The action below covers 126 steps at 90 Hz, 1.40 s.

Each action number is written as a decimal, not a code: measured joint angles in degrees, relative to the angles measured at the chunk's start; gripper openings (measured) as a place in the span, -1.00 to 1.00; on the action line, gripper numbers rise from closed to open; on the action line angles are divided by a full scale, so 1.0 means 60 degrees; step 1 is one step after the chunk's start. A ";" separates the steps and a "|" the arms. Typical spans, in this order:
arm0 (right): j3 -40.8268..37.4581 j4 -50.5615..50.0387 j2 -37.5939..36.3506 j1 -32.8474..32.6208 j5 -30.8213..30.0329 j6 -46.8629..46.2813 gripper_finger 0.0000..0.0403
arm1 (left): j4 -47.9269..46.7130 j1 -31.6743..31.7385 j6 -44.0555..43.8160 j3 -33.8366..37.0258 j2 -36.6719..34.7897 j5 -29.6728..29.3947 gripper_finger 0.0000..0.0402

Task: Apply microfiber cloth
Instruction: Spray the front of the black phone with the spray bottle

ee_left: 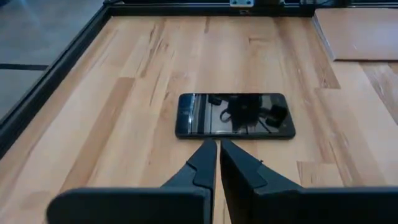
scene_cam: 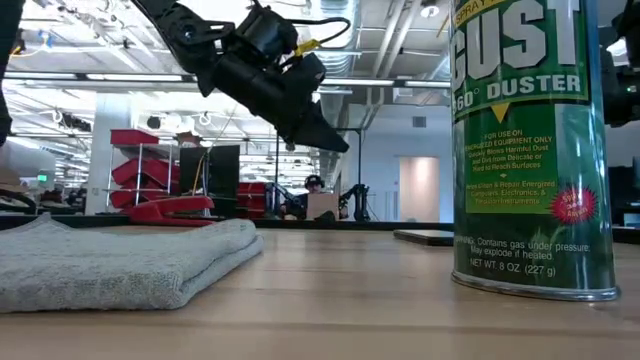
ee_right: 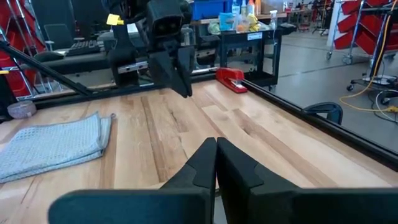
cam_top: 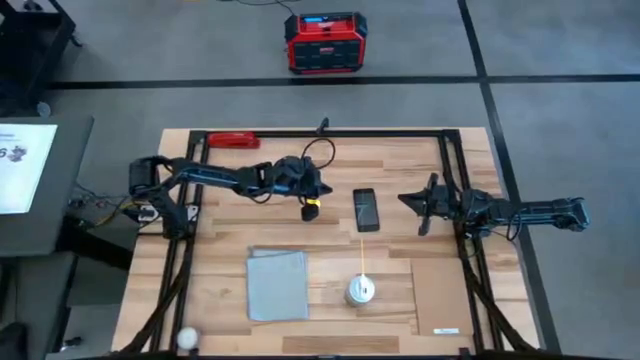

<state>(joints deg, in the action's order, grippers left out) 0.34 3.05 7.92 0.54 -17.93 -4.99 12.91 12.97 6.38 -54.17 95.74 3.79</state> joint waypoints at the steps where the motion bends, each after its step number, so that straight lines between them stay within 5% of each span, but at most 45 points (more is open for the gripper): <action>1: 0.0002 0.0000 -0.0001 0.0000 0.0000 0.0000 -1.00 | 0.0019 0.0000 0.0001 0.0000 0.0001 0.0000 -1.00; 57: 0.0004 0.0458 -0.0011 -0.0011 -0.0009 -0.1694 -1.00 | 0.1119 0.0000 0.0366 -0.0069 0.0562 0.0420 -1.00; 97: 0.0004 0.0221 -0.0011 -0.0025 -0.0004 -0.1687 -1.00 | -0.2024 -0.0096 0.1583 -0.4074 0.3703 0.0452 -1.00; 126: 0.0004 0.0104 -0.0011 0.0062 0.0022 -0.1665 -1.00 | -0.2578 -0.0126 0.1940 -0.5360 0.4758 0.0708 -1.00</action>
<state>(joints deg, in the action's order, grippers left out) 0.36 3.67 7.86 0.91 -17.80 -14.98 -2.56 12.21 18.02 -86.33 124.28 8.04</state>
